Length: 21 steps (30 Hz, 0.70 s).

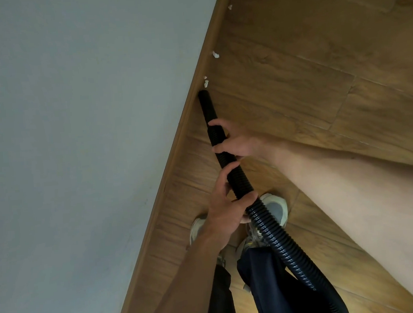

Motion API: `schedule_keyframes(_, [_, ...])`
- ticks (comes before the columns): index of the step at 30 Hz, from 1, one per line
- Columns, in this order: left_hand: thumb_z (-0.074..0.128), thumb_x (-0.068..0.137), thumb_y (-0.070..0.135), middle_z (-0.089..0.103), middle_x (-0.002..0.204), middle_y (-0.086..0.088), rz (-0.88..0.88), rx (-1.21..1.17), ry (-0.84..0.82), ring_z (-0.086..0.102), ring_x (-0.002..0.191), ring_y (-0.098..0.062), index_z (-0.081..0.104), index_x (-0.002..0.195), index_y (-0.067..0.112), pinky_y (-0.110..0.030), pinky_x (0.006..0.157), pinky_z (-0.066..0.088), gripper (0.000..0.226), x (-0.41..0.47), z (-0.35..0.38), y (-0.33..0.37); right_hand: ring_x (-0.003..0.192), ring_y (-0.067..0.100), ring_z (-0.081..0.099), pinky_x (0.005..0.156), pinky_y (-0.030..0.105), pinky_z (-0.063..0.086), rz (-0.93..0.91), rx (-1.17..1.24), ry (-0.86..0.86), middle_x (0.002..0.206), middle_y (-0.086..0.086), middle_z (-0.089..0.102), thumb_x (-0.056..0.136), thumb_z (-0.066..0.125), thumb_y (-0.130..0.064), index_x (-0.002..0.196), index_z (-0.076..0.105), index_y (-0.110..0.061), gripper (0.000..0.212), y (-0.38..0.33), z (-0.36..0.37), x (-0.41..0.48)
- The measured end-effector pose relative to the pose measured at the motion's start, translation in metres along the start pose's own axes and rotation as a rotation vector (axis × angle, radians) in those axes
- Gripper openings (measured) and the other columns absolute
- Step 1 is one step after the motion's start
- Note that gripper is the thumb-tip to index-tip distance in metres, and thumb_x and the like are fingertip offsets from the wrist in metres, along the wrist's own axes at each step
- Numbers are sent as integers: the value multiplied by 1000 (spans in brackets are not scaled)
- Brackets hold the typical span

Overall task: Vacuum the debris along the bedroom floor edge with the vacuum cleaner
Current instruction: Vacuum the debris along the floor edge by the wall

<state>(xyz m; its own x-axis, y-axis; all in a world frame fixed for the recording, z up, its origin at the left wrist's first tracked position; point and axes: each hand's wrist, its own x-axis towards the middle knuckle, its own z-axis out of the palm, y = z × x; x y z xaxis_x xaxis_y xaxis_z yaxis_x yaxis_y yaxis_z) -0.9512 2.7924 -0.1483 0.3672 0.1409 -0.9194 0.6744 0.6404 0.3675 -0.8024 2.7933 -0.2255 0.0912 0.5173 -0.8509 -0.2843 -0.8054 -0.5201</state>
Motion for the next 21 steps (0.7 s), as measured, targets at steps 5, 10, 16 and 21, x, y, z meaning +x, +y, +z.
schedule_keyframes(5, [69,90,-1,55,132,-3,-14,19,-28,65,109,-19,50,134,46,-33,69,62,66,-4,10,10,99,20,58,71,32,59,4,-25,-4,122,3,50,90,63,-4,149,34,-35,72,-3,-6,-4])
schedule_keyframes(10, [68,91,-1,53,132,-4,-14,7,-62,65,103,-14,51,133,44,-36,72,63,64,1,18,17,98,20,56,63,25,53,6,-35,2,121,3,48,90,62,-3,147,36,-35,70,-7,-17,-3])
schedule_keyframes(16, [68,91,0,49,135,-2,-33,15,-77,62,112,-18,52,129,49,-38,75,63,64,8,25,20,84,4,51,64,18,45,-22,-28,45,117,0,49,91,62,-4,147,38,-35,68,1,-26,-2])
schedule_keyframes(21, [67,90,-3,52,128,-1,-28,43,-74,66,99,-12,54,125,48,-39,74,63,64,21,28,34,83,6,51,59,19,43,-37,12,104,112,0,49,91,58,-1,147,37,-33,68,-7,-36,6])
